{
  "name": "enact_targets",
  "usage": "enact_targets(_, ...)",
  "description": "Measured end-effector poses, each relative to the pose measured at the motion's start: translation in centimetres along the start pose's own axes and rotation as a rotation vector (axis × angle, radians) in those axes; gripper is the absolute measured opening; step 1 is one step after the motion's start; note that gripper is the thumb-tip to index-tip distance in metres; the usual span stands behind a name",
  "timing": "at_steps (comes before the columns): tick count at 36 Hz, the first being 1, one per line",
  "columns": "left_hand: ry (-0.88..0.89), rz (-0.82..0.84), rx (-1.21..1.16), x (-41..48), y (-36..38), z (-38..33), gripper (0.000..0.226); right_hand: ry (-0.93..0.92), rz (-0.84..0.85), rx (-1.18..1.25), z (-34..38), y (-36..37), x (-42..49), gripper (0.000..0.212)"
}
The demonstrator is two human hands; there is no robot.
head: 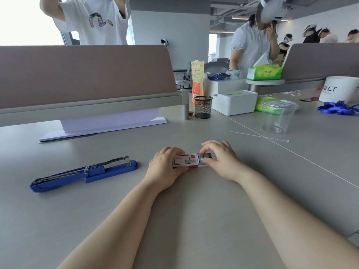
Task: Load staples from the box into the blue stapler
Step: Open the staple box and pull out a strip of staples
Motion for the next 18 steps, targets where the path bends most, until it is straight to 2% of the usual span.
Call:
enact_targets(8,0.003,0.005,0.010,0.00,-0.01,-0.01,0.044,0.005,-0.036,0.068,0.14,-0.54,-0.03,0.005)
enact_targets(18,-0.015,0.008,0.023,-0.02,-0.12,-0.11,0.043,0.060,-0.053,0.156,0.27,-0.87,0.00,0.018)
Point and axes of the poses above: each hand's wrist, its own x-axis towards the middle knuckle, its own y-axis out of the palm, z = x × y, the point moved 4 cm from there along x, towards the middle knuckle, and after that the axes turned 7 degrees about y, right-handed, at the moved point
